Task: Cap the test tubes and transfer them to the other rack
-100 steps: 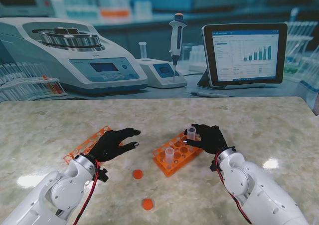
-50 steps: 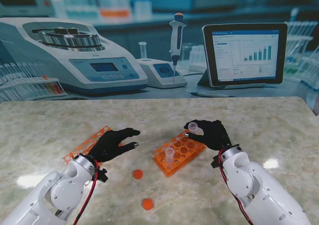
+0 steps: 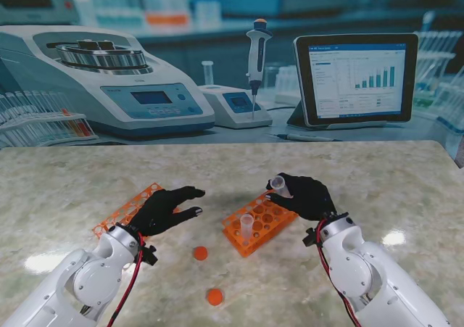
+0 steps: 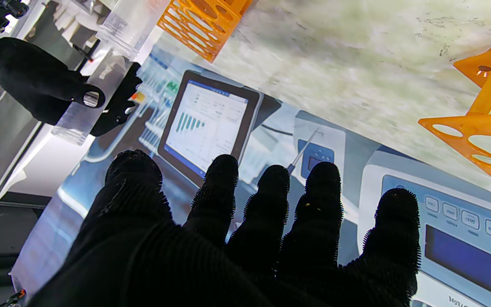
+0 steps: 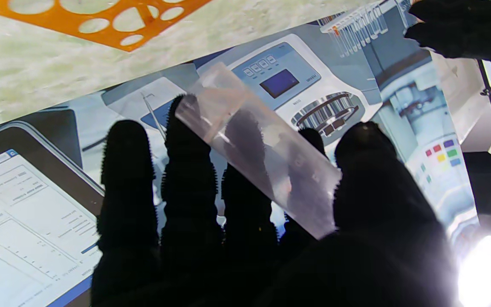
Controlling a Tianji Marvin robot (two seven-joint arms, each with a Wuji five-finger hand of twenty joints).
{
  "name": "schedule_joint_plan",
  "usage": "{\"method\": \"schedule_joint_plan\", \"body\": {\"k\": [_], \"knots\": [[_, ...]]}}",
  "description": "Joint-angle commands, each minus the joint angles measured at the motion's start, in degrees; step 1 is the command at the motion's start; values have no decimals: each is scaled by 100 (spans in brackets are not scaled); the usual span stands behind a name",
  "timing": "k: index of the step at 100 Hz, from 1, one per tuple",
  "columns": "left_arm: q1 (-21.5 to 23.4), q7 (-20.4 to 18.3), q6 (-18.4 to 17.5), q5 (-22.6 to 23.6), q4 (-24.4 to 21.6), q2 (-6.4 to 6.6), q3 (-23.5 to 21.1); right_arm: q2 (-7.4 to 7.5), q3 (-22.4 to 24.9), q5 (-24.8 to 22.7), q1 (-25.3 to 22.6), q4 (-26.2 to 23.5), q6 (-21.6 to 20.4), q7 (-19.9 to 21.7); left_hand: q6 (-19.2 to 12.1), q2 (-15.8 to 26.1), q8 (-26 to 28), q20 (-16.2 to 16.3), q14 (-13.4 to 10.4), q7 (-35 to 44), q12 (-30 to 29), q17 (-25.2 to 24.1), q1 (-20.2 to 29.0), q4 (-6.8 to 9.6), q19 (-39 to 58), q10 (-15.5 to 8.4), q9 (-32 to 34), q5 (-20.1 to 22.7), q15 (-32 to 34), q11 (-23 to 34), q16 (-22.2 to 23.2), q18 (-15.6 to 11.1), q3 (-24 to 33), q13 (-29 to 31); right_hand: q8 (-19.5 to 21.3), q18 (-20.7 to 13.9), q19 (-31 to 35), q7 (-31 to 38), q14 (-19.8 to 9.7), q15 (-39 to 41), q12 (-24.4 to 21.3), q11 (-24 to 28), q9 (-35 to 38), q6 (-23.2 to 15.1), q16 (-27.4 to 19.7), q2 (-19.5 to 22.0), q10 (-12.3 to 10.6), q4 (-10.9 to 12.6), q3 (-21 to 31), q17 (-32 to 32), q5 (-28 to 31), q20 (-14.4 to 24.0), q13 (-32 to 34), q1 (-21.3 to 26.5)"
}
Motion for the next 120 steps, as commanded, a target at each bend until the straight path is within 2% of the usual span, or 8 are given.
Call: {"method": "schedule_joint_plan", "body": {"k": [1,20,34,63,83,96,111,120], "knots": [[21,-18,-19,9,-40,9,2,-58,-21,99,-91,-121,-43,-25,8,204,-38,-15,-114,-110,-76,-86,-41,130,-266,-141,-8,-26,-116,30,-49,-125,-85,-132,134,-195,366,155,-219,383,246,266,278,-419,283,273,34,-218,1186,357,430,-123,476,399],[41,-6,-33,29,-63,9,-7,-101,-37,348,-165,-262,-109,-37,7,206,-38,-13,-96,-107,-74,-85,-29,132,-263,-147,0,-16,-111,34,-45,-121,-80,-120,436,-395,1143,293,-143,1310,962,866,712,-207,855,-123,179,-296,1916,1567,741,-142,1261,626],[50,-31,-34,30,-82,15,-7,-127,-69,515,-183,-322,-139,-32,5,205,-39,-13,-97,-109,-75,-87,-32,131,-265,-144,0,-13,-109,33,-44,-127,-84,-114,649,-482,1707,331,-226,2765,1668,1450,877,62,1545,-167,220,-347,2228,2119,845,93,1288,584],[72,-86,-47,39,-117,27,-20,-135,-125,742,-157,-317,-165,103,8,211,-40,-12,-101,-111,-75,-92,-23,132,-267,-146,1,-15,-105,34,-38,-131,-83,-100,999,-1203,3655,339,-1805,5948,2991,2722,802,550,2733,73,236,-320,2075,2702,781,1916,1374,551],[100,-90,-47,56,-146,30,-43,-147,-106,850,-178,-324,-240,114,7,217,-39,-12,-100,-110,-76,-88,-16,133,-267,-138,0,-12,-106,32,-37,-127,-83,-99,1556,-1692,4372,533,-2493,6924,3128,2900,945,745,3346,-142,154,-311,1903,2880,864,2900,1387,406],[115,-97,-53,62,-164,32,-53,-148,-71,952,-215,-366,-224,175,3,218,-39,-12,-97,-110,-76,-88,-13,133,-268,-145,-2,-16,-108,32,-37,-129,-84,-105,2020,-1847,4511,721,-2562,7048,2992,2814,1118,743,3510,-705,142,-368,1772,2914,968,3166,1390,172],[127,-126,-66,67,-181,39,-59,-169,-73,1012,-233,-360,-265,111,6,217,-40,-11,-105,-113,-76,-86,-13,134,-266,-143,-5,-24,-107,31,-37,-132,-85,-102,3142,-1949,4535,838,-2571,7098,2899,3146,1063,558,3624,-1687,-56,-609,2101,2937,984,3394,1393,-493],[138,-152,-67,63,-195,43,-63,-165,-55,1060,-260,-386,-318,152,0,214,-40,-11,-98,-112,-76,-87,-11,134,-267,-136,-6,-20,-106,32,-37,-129,-85,-102,3734,-1965,4549,905,-2569,7106,2919,3393,960,527,3628,-1968,-207,-634,2302,2941,977,3413,1393,-769]]}}
